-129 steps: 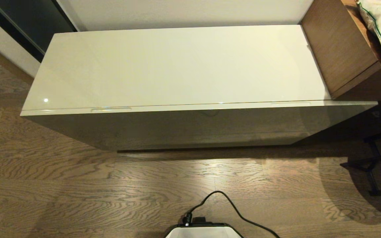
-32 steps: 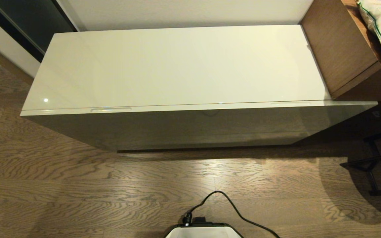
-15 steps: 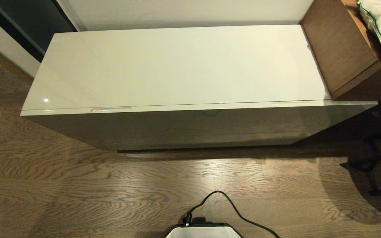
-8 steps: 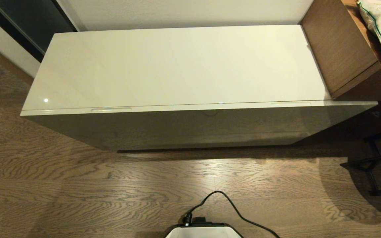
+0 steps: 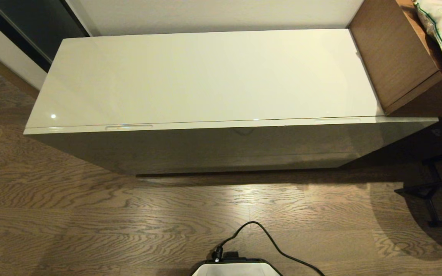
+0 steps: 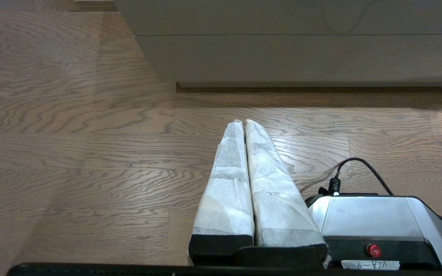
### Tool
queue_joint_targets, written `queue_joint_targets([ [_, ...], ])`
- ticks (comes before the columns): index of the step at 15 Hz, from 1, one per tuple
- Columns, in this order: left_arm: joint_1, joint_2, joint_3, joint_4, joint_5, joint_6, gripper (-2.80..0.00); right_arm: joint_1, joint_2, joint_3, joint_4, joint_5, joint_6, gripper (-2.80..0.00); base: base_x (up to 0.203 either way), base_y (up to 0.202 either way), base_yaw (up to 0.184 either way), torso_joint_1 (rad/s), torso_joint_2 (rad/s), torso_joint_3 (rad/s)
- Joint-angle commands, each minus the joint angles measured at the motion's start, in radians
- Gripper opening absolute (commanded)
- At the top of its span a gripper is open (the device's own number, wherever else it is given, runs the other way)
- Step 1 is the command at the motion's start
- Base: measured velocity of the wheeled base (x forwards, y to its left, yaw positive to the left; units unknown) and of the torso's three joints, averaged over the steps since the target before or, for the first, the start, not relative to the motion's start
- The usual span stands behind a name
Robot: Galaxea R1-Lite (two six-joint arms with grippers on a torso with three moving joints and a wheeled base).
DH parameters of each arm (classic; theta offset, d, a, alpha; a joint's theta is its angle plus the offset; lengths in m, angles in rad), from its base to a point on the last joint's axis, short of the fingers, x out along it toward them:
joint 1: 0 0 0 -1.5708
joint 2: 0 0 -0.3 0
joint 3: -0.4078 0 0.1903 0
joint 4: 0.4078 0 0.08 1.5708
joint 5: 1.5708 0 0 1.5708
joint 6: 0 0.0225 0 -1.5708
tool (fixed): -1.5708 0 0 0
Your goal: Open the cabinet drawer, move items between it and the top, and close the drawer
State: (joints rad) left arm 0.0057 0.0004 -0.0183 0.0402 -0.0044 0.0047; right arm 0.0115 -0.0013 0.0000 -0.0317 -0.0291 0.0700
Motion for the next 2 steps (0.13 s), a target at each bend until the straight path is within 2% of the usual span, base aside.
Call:
queue_joint_targets([
  [1,0.000,0.000,0.000,0.000,0.000,0.000,-2.80,0.000,0.001,0.002,-0.001,0.000,0.001,-2.80,0.000,0.000,0.000,0.000,0.00,0.000],
  [2,0.000,0.000,0.000,0.000,0.000,0.000,-2.80,0.000,0.001,0.002,0.000,0.000,0.001,-2.80,0.000,0.000,0.000,0.000,0.00,0.000],
])
